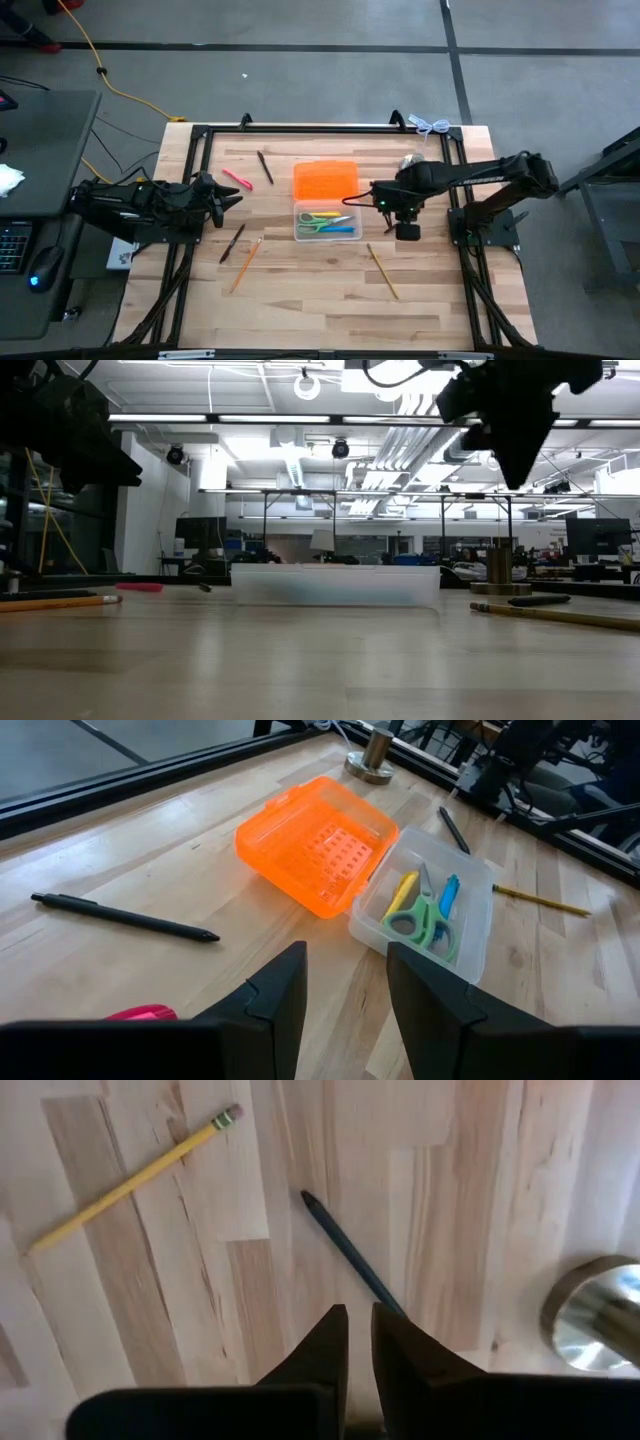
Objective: Pick & place school supplies into a supply box
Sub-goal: Put the middle black pen into the orange supply box
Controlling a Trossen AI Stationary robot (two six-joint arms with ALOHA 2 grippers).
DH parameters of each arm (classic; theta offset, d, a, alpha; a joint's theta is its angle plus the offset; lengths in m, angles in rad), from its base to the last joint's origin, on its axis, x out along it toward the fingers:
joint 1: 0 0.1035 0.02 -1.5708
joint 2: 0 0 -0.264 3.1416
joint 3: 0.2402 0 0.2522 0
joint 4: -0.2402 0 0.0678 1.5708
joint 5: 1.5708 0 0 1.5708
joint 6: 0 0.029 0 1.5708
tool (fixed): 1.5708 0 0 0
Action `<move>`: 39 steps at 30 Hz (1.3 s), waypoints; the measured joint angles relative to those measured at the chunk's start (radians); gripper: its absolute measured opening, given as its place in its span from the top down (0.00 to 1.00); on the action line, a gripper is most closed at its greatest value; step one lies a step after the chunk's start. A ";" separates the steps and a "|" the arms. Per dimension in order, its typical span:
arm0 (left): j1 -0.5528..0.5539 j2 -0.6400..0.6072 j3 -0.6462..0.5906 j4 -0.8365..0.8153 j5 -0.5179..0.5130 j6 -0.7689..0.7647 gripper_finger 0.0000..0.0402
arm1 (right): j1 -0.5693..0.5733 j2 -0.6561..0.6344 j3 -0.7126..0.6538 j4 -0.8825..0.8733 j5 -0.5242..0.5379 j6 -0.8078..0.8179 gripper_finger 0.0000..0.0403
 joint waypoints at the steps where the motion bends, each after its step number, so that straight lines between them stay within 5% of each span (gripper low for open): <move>1: 0.000 0.000 0.000 0.000 0.000 0.000 0.58 | 0.000 -0.014 -0.021 0.016 0.000 0.006 0.93; 20: 0.000 0.000 0.000 0.000 -0.001 0.001 0.58 | 0.000 -0.089 -0.325 0.290 0.000 -0.174 0.93; 39: 0.000 0.000 0.000 0.000 -0.010 0.001 0.58 | -0.001 -0.088 -0.414 0.417 0.027 -0.313 0.93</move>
